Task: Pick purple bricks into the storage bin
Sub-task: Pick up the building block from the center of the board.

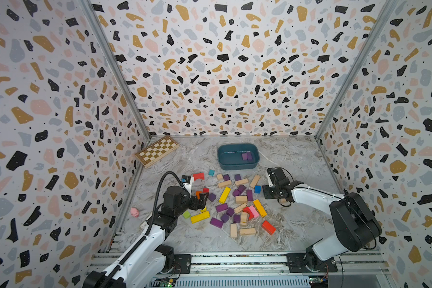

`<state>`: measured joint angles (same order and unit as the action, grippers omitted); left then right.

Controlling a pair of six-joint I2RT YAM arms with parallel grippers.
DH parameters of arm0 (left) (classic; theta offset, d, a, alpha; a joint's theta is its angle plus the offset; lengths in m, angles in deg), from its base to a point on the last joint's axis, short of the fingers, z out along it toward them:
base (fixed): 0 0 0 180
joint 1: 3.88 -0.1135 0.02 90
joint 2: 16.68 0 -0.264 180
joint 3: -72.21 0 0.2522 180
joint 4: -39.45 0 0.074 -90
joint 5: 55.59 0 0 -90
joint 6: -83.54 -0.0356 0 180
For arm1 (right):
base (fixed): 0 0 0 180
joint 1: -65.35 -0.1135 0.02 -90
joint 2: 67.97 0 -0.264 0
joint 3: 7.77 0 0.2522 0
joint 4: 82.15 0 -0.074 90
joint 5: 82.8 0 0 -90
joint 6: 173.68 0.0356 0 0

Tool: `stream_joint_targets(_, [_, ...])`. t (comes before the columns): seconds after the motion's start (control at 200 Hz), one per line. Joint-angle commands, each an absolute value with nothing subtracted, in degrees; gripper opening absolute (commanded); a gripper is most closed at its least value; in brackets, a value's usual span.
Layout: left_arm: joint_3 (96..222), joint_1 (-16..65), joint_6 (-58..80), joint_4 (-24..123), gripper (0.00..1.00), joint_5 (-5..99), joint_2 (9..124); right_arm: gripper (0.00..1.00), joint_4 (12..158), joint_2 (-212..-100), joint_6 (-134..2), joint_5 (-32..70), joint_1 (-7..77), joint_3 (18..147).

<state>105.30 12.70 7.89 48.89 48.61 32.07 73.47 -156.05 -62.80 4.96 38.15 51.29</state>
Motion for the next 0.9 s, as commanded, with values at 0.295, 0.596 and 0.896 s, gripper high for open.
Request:
stream_joint_targets(0.295, [104.8, 12.9, 7.9, 47.2, 0.99, 48.1, 31.4, 0.28, 66.6, -153.1, -65.2, 3.6, 38.0, 61.7])
stream_joint_targets(0.596, [104.7, 12.9, 7.9, 47.1, 0.99, 48.0, 31.4, 0.28, 63.5, -162.0, -68.1, 3.5, 35.8, 78.3])
stream_joint_targets(0.896, [104.6, 12.9, 7.9, 47.0, 0.99, 48.0, 31.2, 0.28, 61.1, -177.2, -69.1, 5.2, 35.1, 97.3])
